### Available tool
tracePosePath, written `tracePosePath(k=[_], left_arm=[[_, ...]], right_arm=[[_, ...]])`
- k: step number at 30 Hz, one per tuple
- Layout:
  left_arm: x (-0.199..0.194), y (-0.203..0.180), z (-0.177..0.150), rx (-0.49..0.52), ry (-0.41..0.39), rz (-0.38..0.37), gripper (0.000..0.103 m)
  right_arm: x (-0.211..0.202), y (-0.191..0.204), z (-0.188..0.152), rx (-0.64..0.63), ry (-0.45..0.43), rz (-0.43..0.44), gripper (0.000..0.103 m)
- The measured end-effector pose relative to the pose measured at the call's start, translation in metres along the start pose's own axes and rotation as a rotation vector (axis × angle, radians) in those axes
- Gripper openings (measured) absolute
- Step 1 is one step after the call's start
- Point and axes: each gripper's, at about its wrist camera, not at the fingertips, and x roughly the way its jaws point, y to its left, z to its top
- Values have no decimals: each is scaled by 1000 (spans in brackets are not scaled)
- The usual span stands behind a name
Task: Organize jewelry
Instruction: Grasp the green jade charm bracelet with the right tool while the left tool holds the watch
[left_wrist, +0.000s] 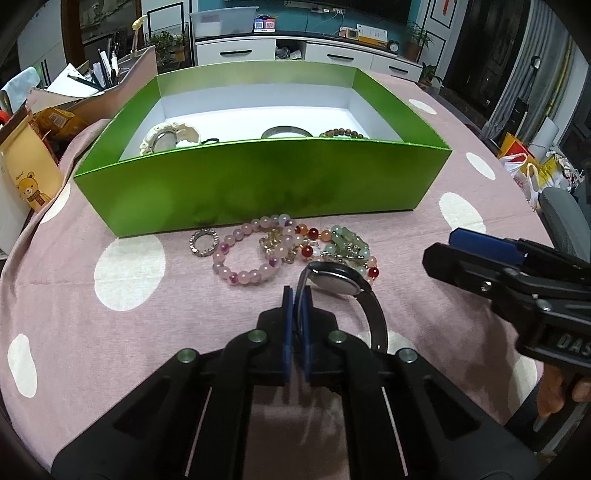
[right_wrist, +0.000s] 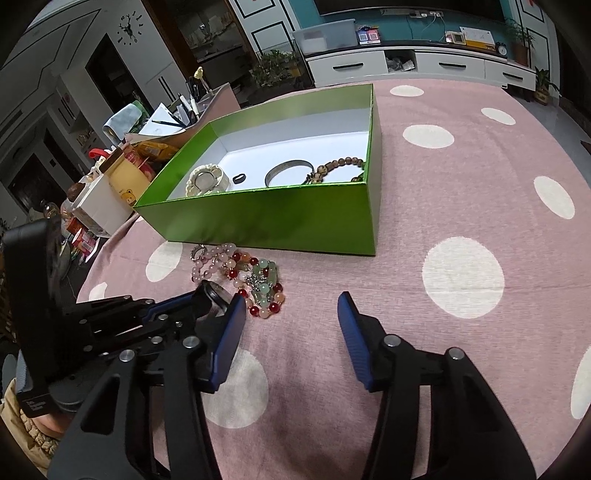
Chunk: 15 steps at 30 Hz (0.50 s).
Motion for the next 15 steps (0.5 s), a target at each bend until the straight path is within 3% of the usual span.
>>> tracePosePath(k=[12,15], left_arm=[[-27,40,-1,-87,-52,7,4],[-29,46,0,-103,-57,7,4]], right_arm=[[25,12,3,-28,34,7,49],[33,18,7,-46,34,2,45]])
